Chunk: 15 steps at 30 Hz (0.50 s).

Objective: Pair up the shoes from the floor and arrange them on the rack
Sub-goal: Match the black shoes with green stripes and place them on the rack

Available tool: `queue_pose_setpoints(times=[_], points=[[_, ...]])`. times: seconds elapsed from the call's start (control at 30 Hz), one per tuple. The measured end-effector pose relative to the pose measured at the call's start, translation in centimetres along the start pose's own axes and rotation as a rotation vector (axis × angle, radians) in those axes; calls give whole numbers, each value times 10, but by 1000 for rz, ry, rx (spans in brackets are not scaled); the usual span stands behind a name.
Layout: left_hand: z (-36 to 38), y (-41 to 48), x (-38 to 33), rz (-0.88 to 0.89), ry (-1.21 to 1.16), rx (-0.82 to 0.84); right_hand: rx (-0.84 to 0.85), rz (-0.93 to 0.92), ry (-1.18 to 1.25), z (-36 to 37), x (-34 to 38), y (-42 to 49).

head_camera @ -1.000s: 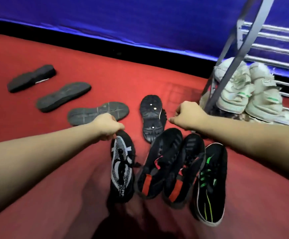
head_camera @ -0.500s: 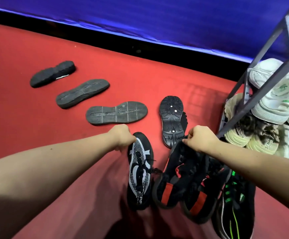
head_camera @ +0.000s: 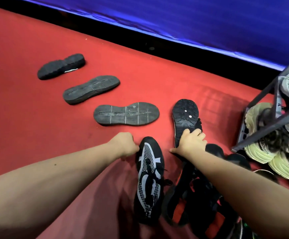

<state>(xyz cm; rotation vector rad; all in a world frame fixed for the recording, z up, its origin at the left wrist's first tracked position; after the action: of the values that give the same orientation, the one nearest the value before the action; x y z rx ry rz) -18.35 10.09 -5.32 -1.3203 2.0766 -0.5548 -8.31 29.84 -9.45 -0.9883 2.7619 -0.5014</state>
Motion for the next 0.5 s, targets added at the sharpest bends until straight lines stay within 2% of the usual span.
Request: queue_pose_setpoints(times=[0.1,0.17,0.2,0.27,0.33,0.37,0.43,0.5], points=[[1,-1,11,-1,1,17,36,20,115,-2,-3,10],[-3,2,19,-21,8,7,61,-16,294,-6,-7,17],[-6,5,22,-30,8,-7,82,-13,463,-11,-10,17],[-12,11,23,-38,4,-35,187,29,1011,-17,-15,20],[-16,17,18,-23,11,-61,367,94,1622,-20,-17,17],[-17,19,15,-13,12,-70,444,96,1829,-24,-17,15],[-15,20,8,6,13,-64,530,119,1955,-27,-21,9],[-10,20,7,1,-1,-34,535,206,1752,-13,-26,0]])
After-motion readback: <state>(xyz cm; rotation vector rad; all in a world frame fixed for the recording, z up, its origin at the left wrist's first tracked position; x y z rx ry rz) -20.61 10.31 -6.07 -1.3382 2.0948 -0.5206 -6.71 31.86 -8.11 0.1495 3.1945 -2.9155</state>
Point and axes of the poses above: each hand's wrist, its own y-axis towards the middle knuckle, its own z-axis out of the palm, x = y × z, the point moved 4 cm from there along y, towards the middle knuckle
